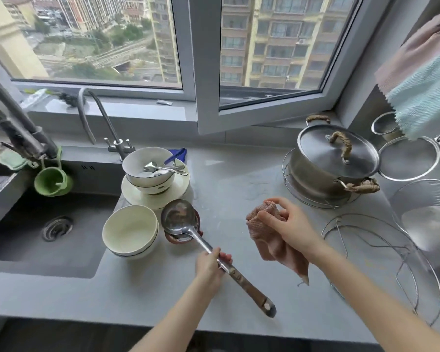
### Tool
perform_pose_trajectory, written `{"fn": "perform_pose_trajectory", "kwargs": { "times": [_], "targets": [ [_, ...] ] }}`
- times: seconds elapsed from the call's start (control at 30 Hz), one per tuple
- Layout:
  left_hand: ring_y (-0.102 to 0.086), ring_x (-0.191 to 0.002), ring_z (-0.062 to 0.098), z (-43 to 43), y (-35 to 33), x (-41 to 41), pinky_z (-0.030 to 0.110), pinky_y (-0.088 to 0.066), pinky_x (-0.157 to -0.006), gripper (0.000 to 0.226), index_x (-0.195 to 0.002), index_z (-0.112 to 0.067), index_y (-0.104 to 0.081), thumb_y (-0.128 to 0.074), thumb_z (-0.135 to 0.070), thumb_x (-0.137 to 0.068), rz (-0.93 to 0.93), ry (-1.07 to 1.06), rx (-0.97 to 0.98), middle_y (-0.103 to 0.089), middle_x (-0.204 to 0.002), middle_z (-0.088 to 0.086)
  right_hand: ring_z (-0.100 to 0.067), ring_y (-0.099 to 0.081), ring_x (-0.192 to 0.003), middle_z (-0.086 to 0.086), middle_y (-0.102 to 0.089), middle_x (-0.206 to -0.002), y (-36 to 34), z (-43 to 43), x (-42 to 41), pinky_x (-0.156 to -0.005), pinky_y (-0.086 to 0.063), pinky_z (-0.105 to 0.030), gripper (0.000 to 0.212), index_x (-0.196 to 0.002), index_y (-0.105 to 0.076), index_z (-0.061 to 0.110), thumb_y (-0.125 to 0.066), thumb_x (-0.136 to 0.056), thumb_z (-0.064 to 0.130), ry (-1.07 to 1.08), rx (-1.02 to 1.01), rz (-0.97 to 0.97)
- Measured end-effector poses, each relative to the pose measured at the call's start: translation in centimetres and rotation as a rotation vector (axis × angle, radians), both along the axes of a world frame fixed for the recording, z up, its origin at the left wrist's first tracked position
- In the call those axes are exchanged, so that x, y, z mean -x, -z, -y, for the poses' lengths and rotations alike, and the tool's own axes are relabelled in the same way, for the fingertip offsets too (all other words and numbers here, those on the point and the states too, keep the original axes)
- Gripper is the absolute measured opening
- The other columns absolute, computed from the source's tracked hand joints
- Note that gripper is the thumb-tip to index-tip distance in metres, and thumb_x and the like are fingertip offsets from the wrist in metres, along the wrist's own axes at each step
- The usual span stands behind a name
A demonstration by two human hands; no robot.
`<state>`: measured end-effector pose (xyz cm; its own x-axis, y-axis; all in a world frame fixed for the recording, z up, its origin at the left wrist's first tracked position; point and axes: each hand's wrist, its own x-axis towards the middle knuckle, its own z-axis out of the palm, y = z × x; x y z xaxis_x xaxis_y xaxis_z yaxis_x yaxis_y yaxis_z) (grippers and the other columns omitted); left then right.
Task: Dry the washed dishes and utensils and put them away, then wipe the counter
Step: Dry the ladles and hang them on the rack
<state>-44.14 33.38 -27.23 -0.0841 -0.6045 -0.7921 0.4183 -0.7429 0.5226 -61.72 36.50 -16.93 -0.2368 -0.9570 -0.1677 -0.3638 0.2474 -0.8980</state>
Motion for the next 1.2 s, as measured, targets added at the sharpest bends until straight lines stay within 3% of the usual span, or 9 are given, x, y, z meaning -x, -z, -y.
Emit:
{"fn": "perform_pose_trajectory", "kwargs": {
  "times": [0.1,0.23,0.43,0.57,0.63,0.77,1.0,1.13,1.2],
  "targets": [
    [-0.045,-0.032,0.011,-0.5,-1.0,-1.4,0.023,-0.049,-0.038,0.022,-0.074,-0.003,-0.043,-0.04,0.004,-0.095,0.04,-0.027,0.058,-0.039,-0.058,0.009,-0.017,-0.071,-0.08,0.001,-0.074,-0.084,0.6,0.0,-0.4,-0.089,-0.051,-0.048,0.037,-0.096,-0.057,0.05,-0.065,-0.062,0.062,-0.004,-0.006,0.01],
    [-0.034,-0.025,0.006,-0.7,-3.4,-4.4,0.011,-0.031,-0.03,0.028,-0.07,-0.003,-0.043,-0.034,0.008,-0.095,0.049,-0.044,0.032,-0.036,-0.048,0.003,-0.015,-0.071,-0.083,0.002,-0.074,-0.086,1.3,0.6,-1.2,-0.09,-0.051,-0.047,0.041,-0.098,-0.058,0.049,-0.066,-0.06,0.064,-0.021,-0.004,0.041],
    [-0.032,-0.031,0.006,-1.3,-8.7,-8.5,0.011,-0.025,-0.03,0.023,-0.077,-0.003,-0.046,-0.035,0.005,-0.095,0.115,0.227,0.047,-0.036,-0.05,0.002,-0.013,-0.069,-0.086,0.005,-0.073,-0.09,1.1,2.5,-3.9,-0.09,-0.051,-0.044,0.035,-0.099,-0.057,0.045,-0.066,-0.068,0.06,-0.048,0.021,0.021],
    [-0.035,-0.032,0.006,-0.9,-11.1,-10.4,0.013,-0.028,-0.028,0.022,-0.083,0.001,-0.049,-0.034,-0.001,-0.099,0.138,0.41,0.033,-0.04,-0.047,0.0,-0.01,-0.065,-0.093,0.011,-0.07,-0.1,0.7,4.2,-8.5,-0.084,-0.052,-0.035,0.028,-0.106,-0.058,0.034,-0.066,-0.081,0.043,-0.05,0.194,-0.104],
    [-0.034,-0.031,0.005,-0.6,-12.1,-10.7,0.012,-0.026,-0.027,0.023,-0.082,0.001,-0.05,-0.035,-0.002,-0.099,0.153,0.492,0.031,-0.039,-0.044,-0.001,-0.012,-0.062,-0.1,0.006,-0.069,-0.109,1.5,5.4,-11.3,-0.087,-0.049,-0.036,0.032,-0.108,-0.063,0.024,-0.063,-0.079,0.036,-0.183,0.352,-0.152],
    [-0.029,-0.029,0.003,0.0,-13.8,-11.0,0.009,-0.022,-0.027,0.027,-0.077,0.0,-0.048,-0.034,-0.002,-0.099,0.156,0.614,0.051,-0.035,-0.042,-0.002,-0.024,-0.06,-0.109,-0.008,-0.066,-0.12,5.7,6.6,-14.0,-0.094,-0.047,-0.042,0.031,-0.108,-0.067,0.007,-0.05,-0.087,0.022,-0.511,0.468,-0.386],
    [-0.028,-0.03,0.002,1.0,-14.1,-11.6,0.01,-0.022,-0.027,0.029,-0.076,-0.002,-0.048,-0.034,-0.006,-0.101,0.122,0.727,0.06,-0.035,-0.043,-0.005,-0.015,-0.063,-0.11,-0.001,-0.067,-0.122,6.2,7.5,-10.9,-0.11,-0.031,-0.05,0.03,-0.105,-0.067,0.017,-0.043,-0.089,0.025,-0.542,0.56,-0.715],
    [-0.029,-0.031,0.002,1.0,-14.7,-11.4,0.011,-0.023,-0.027,0.028,-0.077,-0.002,-0.05,-0.036,-0.006,-0.1,0.151,0.829,0.111,-0.037,-0.044,-0.004,-0.031,-0.064,-0.11,-0.001,-0.07,-0.115,4.8,7.8,-8.3,-0.097,-0.035,-0.07,0.027,-0.095,-0.064,0.022,-0.042,-0.085,0.033,-0.514,0.58,-0.988],
    [-0.029,-0.032,0.003,1.0,-15.0,-11.0,0.012,-0.023,-0.028,0.028,-0.076,-0.003,-0.051,-0.037,-0.008,-0.1,0.188,0.873,0.147,-0.037,-0.044,-0.005,-0.037,-0.063,-0.109,-0.006,-0.068,-0.117,4.2,7.9,-7.5,-0.087,-0.039,-0.073,0.025,-0.093,-0.065,0.021,-0.043,-0.085,0.031,-0.525,0.538,-1.074]
  ]
}}
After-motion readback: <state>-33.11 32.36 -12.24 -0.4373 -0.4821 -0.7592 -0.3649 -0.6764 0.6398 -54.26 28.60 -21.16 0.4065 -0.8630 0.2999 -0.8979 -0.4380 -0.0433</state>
